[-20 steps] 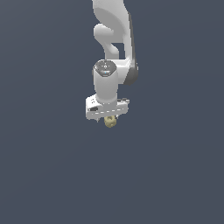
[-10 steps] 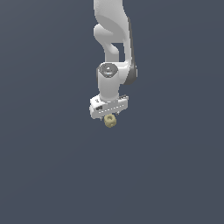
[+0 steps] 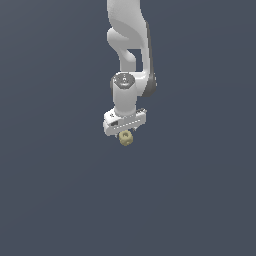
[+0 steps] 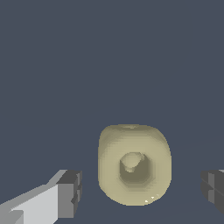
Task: Pick up the object and move it to a goal position.
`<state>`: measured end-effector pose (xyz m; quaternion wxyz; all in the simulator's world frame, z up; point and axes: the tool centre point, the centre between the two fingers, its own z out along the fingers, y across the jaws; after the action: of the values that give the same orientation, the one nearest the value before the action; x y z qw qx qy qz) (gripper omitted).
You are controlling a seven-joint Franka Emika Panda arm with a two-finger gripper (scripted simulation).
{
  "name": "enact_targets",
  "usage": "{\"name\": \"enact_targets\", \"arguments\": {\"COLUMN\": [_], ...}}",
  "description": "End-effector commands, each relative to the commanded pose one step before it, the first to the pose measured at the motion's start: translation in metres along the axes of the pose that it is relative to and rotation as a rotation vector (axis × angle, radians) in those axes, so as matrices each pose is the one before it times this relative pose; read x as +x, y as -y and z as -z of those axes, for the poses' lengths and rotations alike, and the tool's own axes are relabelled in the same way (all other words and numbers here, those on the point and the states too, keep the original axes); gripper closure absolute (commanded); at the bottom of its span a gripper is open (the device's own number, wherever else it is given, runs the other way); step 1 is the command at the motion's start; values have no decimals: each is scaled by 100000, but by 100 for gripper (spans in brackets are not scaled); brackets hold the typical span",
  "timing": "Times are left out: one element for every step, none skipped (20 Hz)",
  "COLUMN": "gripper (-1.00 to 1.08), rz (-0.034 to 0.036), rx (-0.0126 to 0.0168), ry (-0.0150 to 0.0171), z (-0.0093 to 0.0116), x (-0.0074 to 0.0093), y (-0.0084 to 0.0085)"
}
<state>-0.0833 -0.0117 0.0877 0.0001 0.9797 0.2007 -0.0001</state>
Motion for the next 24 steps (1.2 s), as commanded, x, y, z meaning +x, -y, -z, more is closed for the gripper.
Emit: {"name": "enact_targets", "arguments": {"gripper": [-92, -92, -92, -92, -92, -92, -92, -92, -92, -92, -92, -92, -92, -92, -92, 108, 108, 108, 108, 108, 108, 108, 108, 108], "rz": [37, 48, 48, 48, 48, 48, 48, 48, 0, 48, 0, 0, 45, 0, 0, 0, 0, 0, 0, 0, 0, 0, 0, 0], "rx": [29, 2, 2, 3, 2, 2, 1, -1, 0, -7, 0, 0, -17, 0, 0, 0, 0, 0, 0, 0, 0, 0, 0, 0], "ry": [52, -9, -9, -10, -10, -10, -9, -9, 0, -8, 0, 0, -5, 0, 0, 0, 0, 0, 0, 0, 0, 0, 0, 0], "z": [-516, -326, -383, -438, -492, -519, -467, -409, -354, -289, -236, -180, -120, -75, -25, 0, 0, 0, 0, 0, 0, 0, 0, 0], "x": [-45, -13, -17, -20, -23, -22, -14, -6, -8, 9, 4, 7, 17, 6, 2, 0, 0, 0, 0, 0, 0, 0, 0, 0], "y": [17, 18, 17, 16, 14, 13, 12, 10, -14, 9, -14, -13, 12, -7, -2, 0, 0, 0, 0, 0, 0, 0, 0, 0]}}
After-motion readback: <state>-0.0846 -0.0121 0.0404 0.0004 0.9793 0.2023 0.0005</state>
